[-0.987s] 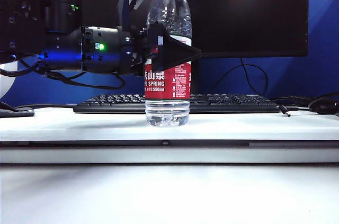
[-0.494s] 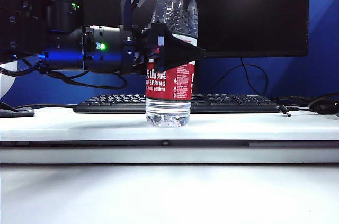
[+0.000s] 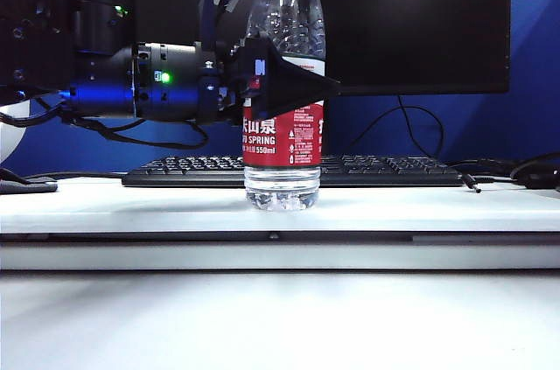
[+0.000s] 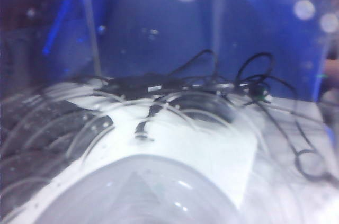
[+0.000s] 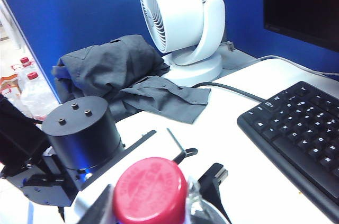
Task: Unscrew the cap from the plastic bottle on the table.
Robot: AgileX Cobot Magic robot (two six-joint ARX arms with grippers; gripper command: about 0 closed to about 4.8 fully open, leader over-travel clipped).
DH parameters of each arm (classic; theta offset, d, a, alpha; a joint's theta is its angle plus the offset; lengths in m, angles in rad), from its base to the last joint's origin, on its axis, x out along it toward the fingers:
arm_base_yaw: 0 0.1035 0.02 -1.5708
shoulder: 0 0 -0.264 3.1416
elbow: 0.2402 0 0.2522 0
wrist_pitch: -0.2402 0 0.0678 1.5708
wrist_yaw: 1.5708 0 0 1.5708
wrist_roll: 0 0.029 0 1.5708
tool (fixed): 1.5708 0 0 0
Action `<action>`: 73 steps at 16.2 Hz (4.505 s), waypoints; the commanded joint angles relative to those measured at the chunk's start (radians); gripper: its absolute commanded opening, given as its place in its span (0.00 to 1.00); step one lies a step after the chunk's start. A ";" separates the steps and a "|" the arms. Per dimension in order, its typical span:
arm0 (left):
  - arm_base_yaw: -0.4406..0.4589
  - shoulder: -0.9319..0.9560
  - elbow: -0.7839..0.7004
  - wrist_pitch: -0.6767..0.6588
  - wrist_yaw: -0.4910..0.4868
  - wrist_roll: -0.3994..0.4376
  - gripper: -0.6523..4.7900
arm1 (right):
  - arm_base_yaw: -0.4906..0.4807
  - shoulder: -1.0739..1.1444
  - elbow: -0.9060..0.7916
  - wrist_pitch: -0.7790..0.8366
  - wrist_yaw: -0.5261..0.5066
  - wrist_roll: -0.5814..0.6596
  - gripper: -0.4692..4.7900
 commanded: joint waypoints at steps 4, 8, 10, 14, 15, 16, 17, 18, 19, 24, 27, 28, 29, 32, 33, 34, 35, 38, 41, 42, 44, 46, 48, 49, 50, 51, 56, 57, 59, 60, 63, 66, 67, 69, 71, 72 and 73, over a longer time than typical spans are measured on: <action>0.001 0.003 0.000 -0.040 -0.021 -0.016 0.61 | 0.006 0.015 -0.022 -0.138 -0.009 0.014 0.28; 0.001 0.003 0.000 -0.040 -0.021 -0.016 0.61 | 0.006 -0.001 -0.022 -0.140 0.208 0.029 0.44; 0.001 0.003 0.000 -0.039 -0.021 -0.016 0.61 | 0.008 -0.025 -0.022 -0.141 0.209 0.030 0.49; 0.001 0.003 0.000 -0.039 -0.021 -0.016 0.61 | 0.008 -0.087 -0.022 -0.142 0.255 0.045 0.50; 0.001 0.003 0.000 -0.039 -0.022 -0.016 0.61 | 0.008 -0.107 -0.022 -0.143 0.276 0.046 0.52; 0.001 0.003 0.000 -0.039 -0.025 -0.016 0.61 | 0.008 -0.127 -0.022 -0.143 0.294 0.050 0.60; 0.001 0.003 0.000 -0.039 -0.029 -0.016 0.61 | 0.009 -0.144 -0.022 -0.144 0.311 0.067 0.65; 0.001 0.003 0.000 -0.039 -0.029 -0.016 0.61 | 0.010 -0.163 -0.022 -0.143 0.341 0.102 0.68; 0.001 0.003 0.000 -0.039 -0.029 -0.016 0.61 | 0.018 -0.179 -0.022 -0.141 0.374 0.127 0.68; 0.001 0.003 0.000 -0.039 -0.028 -0.016 0.61 | 0.312 -0.216 -0.023 -0.037 1.001 0.121 0.77; 0.001 0.003 0.000 -0.039 -0.027 -0.021 0.61 | 0.568 -0.143 -0.024 0.125 1.492 -0.006 0.77; 0.001 0.003 0.000 -0.039 -0.027 -0.023 0.61 | 0.584 -0.122 -0.024 0.147 1.484 -0.003 0.77; 0.001 0.003 0.000 -0.039 -0.026 -0.024 0.61 | 0.607 -0.078 -0.024 0.182 1.485 -0.001 0.77; 0.001 0.003 0.000 -0.039 -0.017 -0.043 0.61 | 0.610 0.009 -0.022 0.275 1.449 0.000 0.77; 0.001 0.003 0.000 -0.039 -0.017 -0.042 0.61 | 0.610 0.028 -0.022 0.304 1.432 0.003 0.77; 0.000 0.003 0.000 -0.039 -0.017 -0.043 0.61 | 0.609 0.035 -0.022 0.318 1.432 0.003 0.77; 0.000 0.003 0.000 -0.039 -0.017 -0.043 0.61 | 0.603 0.042 -0.022 0.330 1.422 0.003 0.76; -0.002 0.003 0.000 -0.031 -0.017 -0.042 0.61 | 0.573 0.066 -0.022 0.341 1.394 0.013 0.71; -0.005 0.003 0.000 -0.031 -0.017 -0.042 0.61 | 0.549 0.078 -0.022 0.348 1.382 0.022 0.70; -0.006 0.003 0.001 -0.031 -0.017 -0.042 0.61 | 0.541 0.084 -0.022 0.348 1.374 0.023 0.68; -0.005 0.003 0.000 -0.031 -0.018 -0.041 0.61 | 0.532 0.090 -0.022 0.345 1.367 0.024 0.65; -0.006 0.003 0.000 -0.031 -0.017 -0.042 0.61 | 0.525 0.098 -0.022 0.345 1.349 0.030 0.64; -0.006 0.003 0.000 -0.031 -0.017 -0.042 0.61 | 0.525 0.105 -0.022 0.345 1.349 0.030 0.57; -0.005 0.003 0.000 -0.031 -0.017 -0.042 0.61 | 0.525 0.108 -0.022 0.345 1.349 0.032 0.56; -0.005 0.003 0.000 -0.031 -0.017 -0.042 0.61 | 0.525 0.108 -0.022 0.344 1.349 0.038 0.51; -0.005 0.003 0.000 -0.031 -0.017 -0.042 0.61 | 0.525 0.108 -0.022 0.345 1.349 0.044 0.45; -0.005 0.003 0.000 -0.031 -0.017 -0.042 0.61 | 0.517 0.106 -0.022 0.345 1.344 0.045 0.35; -0.005 0.003 0.000 -0.031 -0.017 -0.041 0.61 | 0.517 0.106 -0.022 0.342 1.341 0.045 0.35; -0.005 0.003 0.000 -0.031 -0.017 -0.039 0.61 | 0.503 0.099 -0.022 0.296 1.266 0.045 0.35; -0.005 0.003 0.000 -0.031 -0.017 -0.039 0.61 | 0.497 0.095 -0.022 0.275 1.235 0.045 0.35; -0.005 0.003 0.000 -0.031 -0.017 -0.031 0.61 | 0.452 0.053 -0.022 0.213 1.134 0.045 0.34; -0.005 0.003 0.000 -0.031 -0.017 -0.026 0.61 | 0.340 -0.017 -0.022 0.108 0.904 0.045 0.34; -0.005 0.003 0.000 -0.031 -0.017 -0.023 0.61 | 0.306 -0.027 -0.022 0.087 0.829 0.045 0.34; -0.005 0.003 0.000 -0.031 0.010 -0.023 0.61 | 0.209 -0.035 -0.022 0.061 0.615 0.052 0.34; -0.005 0.003 0.000 -0.032 0.010 -0.023 0.61 | 0.130 -0.035 -0.022 0.048 0.431 0.079 0.34; -0.005 0.003 0.000 -0.032 0.010 -0.023 0.61 | 0.098 -0.035 -0.022 0.039 0.356 0.079 0.34; -0.005 0.003 0.000 -0.032 0.010 -0.023 0.61 | 0.077 -0.035 -0.022 0.031 0.298 0.079 0.34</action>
